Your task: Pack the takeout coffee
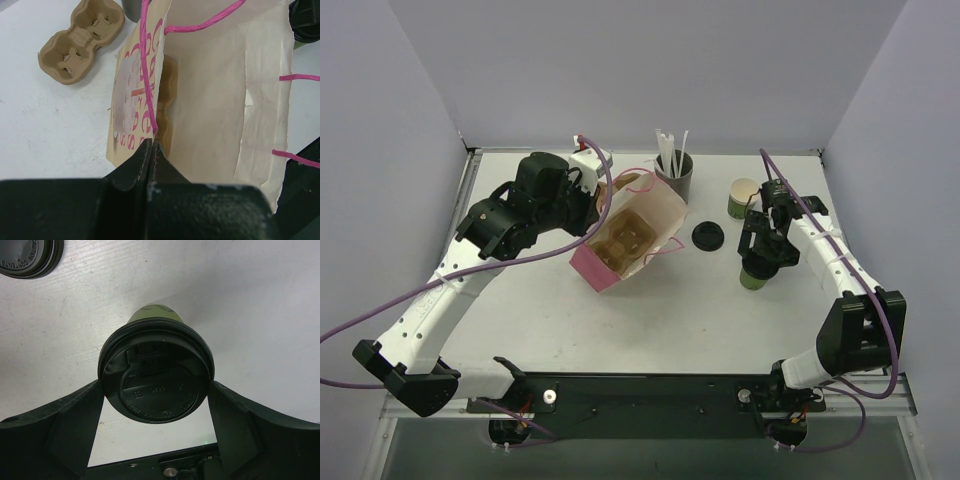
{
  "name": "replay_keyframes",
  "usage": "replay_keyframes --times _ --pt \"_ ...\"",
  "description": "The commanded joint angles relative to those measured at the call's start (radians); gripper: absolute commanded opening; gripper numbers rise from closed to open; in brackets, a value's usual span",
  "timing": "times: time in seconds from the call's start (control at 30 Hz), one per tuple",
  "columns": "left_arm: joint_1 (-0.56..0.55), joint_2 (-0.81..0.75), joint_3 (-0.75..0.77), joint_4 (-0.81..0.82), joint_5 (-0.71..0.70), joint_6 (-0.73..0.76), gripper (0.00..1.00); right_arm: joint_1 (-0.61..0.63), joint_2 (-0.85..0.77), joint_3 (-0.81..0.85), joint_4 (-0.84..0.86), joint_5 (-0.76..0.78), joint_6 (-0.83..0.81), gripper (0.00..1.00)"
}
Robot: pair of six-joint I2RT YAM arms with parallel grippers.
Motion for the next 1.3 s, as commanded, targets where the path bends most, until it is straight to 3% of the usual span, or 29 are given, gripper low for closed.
replay_keyframes --times 0.0,0.9,1.27 --pt "-0.004 -0.018 0.015 0.036 -0.027 0.011 0.0 0.009 0.036 0.003 -0.071 0.039 0.004 0.78" --pt "-0.005 -0.019 0.01 0.04 -0.026 0.012 0.0 0.007 0.009 -0.031 -0.068 0.042 0.021 0.82" --pt "-0.005 -0.027 -0.002 0.045 -0.03 0.012 0.0 0.001 -0.001 -0.026 -0.062 0.041 0.04 0.7"
